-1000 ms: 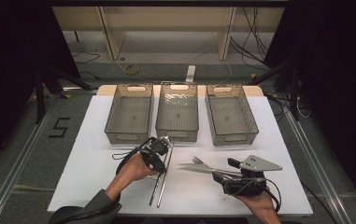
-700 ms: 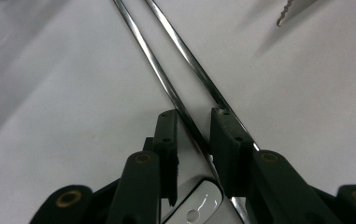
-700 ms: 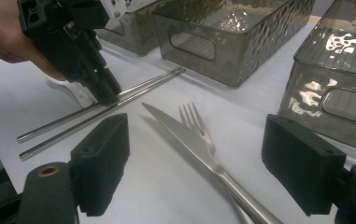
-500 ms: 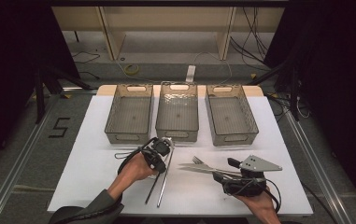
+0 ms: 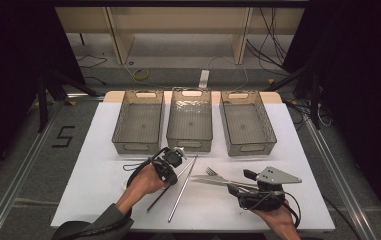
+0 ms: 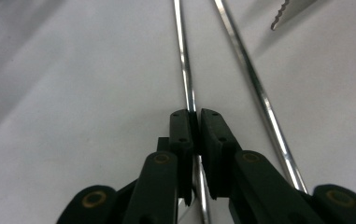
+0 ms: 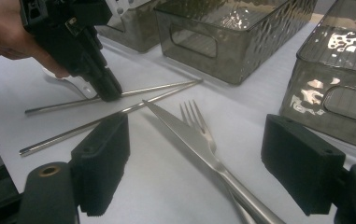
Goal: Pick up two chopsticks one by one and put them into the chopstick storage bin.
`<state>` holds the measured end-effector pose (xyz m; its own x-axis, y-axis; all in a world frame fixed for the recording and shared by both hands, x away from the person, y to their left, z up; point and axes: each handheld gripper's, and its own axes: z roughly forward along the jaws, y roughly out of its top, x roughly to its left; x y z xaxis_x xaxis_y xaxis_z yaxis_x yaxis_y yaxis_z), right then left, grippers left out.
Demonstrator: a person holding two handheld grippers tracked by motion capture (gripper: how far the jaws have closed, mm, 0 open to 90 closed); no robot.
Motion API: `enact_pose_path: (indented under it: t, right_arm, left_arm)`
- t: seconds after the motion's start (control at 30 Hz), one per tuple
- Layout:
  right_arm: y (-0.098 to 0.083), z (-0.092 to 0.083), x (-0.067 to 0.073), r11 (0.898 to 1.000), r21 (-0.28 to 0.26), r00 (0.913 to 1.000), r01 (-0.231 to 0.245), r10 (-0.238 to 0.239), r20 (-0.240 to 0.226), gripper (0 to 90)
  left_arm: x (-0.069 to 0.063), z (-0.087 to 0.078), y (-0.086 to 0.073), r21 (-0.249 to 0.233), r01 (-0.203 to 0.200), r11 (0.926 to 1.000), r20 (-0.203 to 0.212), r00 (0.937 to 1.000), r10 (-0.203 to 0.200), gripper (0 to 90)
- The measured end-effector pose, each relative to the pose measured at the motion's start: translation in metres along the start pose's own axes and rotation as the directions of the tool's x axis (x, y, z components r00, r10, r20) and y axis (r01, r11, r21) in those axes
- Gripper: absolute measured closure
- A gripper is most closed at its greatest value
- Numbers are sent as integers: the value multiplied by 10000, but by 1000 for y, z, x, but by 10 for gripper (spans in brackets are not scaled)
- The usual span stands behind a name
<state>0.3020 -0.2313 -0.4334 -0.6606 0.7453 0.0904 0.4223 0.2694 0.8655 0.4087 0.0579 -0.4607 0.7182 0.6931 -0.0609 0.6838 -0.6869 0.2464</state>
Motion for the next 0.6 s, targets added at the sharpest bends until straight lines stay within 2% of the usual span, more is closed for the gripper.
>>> enact_pose_path:
  t: [0.3, 0.43, 0.6]
  right_arm:
    - [0, 0, 0, 10000, 70, 10000, 53, -53, -10, 247]
    - [0, 0, 0, 10000, 62, 10000, 69, -69, -20, 249]
    - [0, 0, 0, 10000, 5, 10000, 62, -62, -51, 251]
  left_arm:
    - [2, 0, -1, -33, -28, 10000, 123, 9999, 28, 850]
    - [5, -1, -2, -180, 83, 9998, 376, 9993, -77, 851]
    - [7, -3, -4, -253, 9, 9997, 508, 9987, 4, 852]
